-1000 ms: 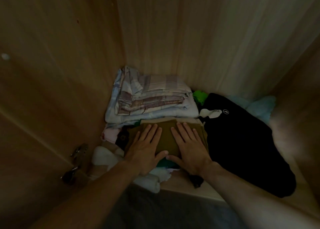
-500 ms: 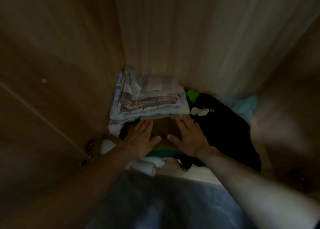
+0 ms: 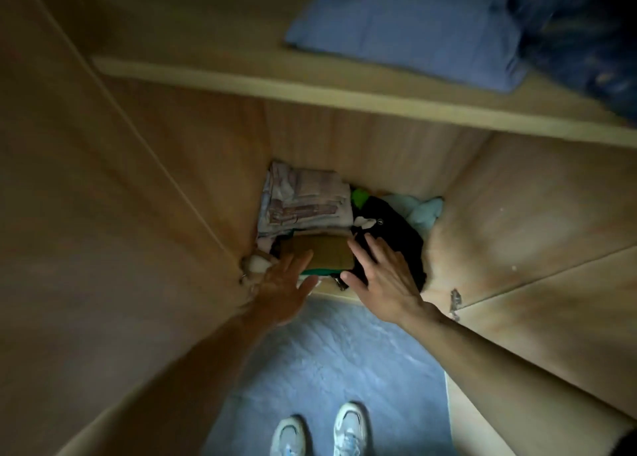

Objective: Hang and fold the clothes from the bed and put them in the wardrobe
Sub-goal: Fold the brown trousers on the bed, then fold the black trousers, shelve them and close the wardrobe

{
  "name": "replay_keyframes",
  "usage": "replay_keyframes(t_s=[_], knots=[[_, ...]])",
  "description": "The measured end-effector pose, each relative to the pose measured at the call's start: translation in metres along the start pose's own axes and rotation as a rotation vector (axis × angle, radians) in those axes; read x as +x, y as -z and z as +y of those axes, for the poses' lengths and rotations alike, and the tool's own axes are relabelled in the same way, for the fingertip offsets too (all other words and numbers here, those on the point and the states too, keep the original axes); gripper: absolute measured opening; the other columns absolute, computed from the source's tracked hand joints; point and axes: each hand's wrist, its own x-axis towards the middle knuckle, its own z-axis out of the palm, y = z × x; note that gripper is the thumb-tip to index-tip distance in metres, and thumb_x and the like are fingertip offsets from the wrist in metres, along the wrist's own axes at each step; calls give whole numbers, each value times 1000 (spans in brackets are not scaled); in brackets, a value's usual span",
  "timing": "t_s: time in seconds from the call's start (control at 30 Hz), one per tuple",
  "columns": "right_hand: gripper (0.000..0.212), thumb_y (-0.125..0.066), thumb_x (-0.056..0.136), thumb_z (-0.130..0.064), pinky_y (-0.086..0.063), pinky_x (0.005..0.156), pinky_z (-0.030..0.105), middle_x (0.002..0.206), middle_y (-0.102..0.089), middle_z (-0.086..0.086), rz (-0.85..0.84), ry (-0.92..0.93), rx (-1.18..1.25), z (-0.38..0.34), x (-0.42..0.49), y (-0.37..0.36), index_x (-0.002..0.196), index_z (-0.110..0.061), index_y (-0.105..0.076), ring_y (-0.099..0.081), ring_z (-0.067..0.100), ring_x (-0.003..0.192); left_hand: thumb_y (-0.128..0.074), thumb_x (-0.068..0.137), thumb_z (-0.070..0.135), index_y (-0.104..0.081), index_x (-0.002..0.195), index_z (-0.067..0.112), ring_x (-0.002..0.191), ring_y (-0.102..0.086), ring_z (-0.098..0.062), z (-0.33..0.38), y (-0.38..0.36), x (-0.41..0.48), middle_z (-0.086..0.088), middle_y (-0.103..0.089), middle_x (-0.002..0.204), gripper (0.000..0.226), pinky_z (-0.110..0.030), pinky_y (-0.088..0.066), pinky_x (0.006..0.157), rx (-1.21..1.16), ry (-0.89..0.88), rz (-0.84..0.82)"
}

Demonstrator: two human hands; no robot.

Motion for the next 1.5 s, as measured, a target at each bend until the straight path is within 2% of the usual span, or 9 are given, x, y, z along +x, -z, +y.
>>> replay_keyframes(t_s=[0.1,0.2,0.3,0.37,0.47,0.73,1.13,1.27,1.5], knots=[[93,-2,78,-82,-16,117,56,164,-13,6,-1,4,-16,-31,-46,62,156,-33,-16,-9,32,150,16,63,92,-16,155,42,147,-26,-31,23,56,-67,-7,-25,162,109,-42,-22,120,3,-34,86],[84,-10,85,-79,-12,118,59,165,-12,3,54,-12,-26,-57,-105,119,156,-34,-18,-1,28,151,3,74,91,-18,151,52,143,-34,-32,35,102,-137,1,-26,162,89,-54,-35,112,38,-58,150],[70,-25,95,-69,-9,118,57,166,-5,0,78,-85,-6,-83,-169,163,156,-37,-14,3,26,152,-18,91,77,-12,150,52,144,-27,-32,47,137,-203,5,-21,163,65,-63,-30,110,31,-95,115],[76,-16,90,-75,-10,118,58,166,-6,1,125,-98,-51,-99,-205,179,156,-38,-13,1,28,152,-23,95,70,-14,152,50,143,-26,-32,55,150,-234,2,-23,161,60,-65,-28,110,52,-124,144],[86,-4,80,-77,-13,117,59,165,-10,3,194,-136,-65,-119,-250,188,156,-38,-14,-2,29,151,-22,97,66,-15,152,48,144,-24,-31,65,160,-265,1,-20,161,59,-65,-26,111,131,-212,179],[78,-16,88,-73,-15,119,51,163,-18,5,304,-272,-84,-126,-360,182,154,-33,-24,-6,28,151,-23,98,64,-28,152,42,151,0,-23,115,152,-337,2,-15,164,58,-69,-3,115,219,-457,170],[77,-21,88,-72,-13,120,54,163,-19,2,501,-699,1,-108,-589,163,154,-33,-24,-8,27,151,-15,96,70,-26,151,46,152,1,-21,265,74,-431,6,-18,163,61,-66,-4,116,424,-933,60],[82,-19,83,-75,-15,118,57,164,-17,2,559,-916,61,-111,-703,134,154,-34,-25,-6,27,152,6,76,78,-30,150,46,152,-3,-21,311,23,-494,6,-22,162,88,-64,-14,116,434,-1124,3],[86,-8,80,-77,-10,121,54,166,-8,0,610,-1270,122,-171,-906,49,155,-35,-15,-1,26,152,-1,77,82,-44,144,42,148,-19,-22,342,-81,-658,5,-36,156,89,-57,-17,118,478,-1457,-164]])
